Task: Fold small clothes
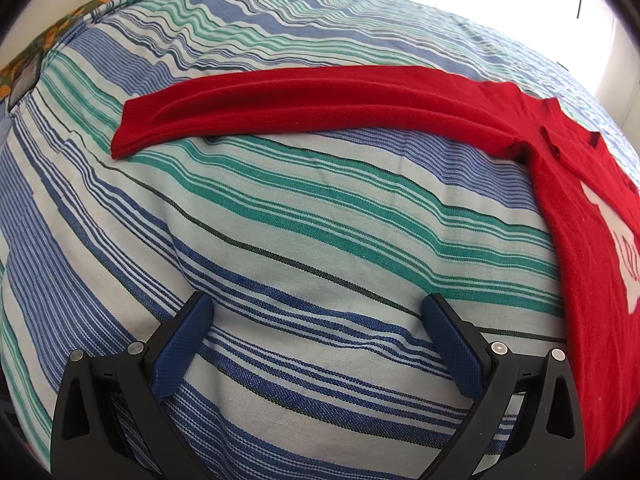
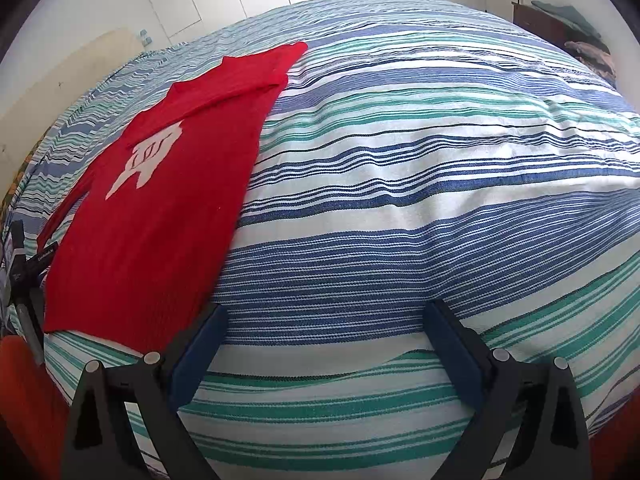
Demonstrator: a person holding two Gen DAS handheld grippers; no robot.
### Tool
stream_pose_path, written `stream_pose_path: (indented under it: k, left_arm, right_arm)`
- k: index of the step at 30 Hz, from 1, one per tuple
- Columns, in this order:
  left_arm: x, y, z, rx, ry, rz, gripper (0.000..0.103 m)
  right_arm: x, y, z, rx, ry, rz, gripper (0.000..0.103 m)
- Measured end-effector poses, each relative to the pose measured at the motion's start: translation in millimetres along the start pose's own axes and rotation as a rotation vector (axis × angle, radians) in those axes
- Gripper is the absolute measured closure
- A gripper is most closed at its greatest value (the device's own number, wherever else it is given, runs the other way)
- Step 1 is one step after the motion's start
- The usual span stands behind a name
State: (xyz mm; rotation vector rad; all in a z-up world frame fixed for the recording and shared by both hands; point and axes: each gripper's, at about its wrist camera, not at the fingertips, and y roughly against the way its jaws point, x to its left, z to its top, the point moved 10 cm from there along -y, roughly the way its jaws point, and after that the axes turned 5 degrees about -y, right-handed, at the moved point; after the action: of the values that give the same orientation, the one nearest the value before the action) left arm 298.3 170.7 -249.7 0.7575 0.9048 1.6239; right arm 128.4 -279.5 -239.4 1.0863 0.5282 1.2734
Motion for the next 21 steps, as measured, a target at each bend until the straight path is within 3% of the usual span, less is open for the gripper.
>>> stream_pose_path:
  k: [21]
  left_arm:
    - [0.4,0.0,0.1,0.000,0.000,0.000,0.000]
  right_arm:
    - [0.2,-1.1,0.2,-0.002,0.013,-0.007,0.004]
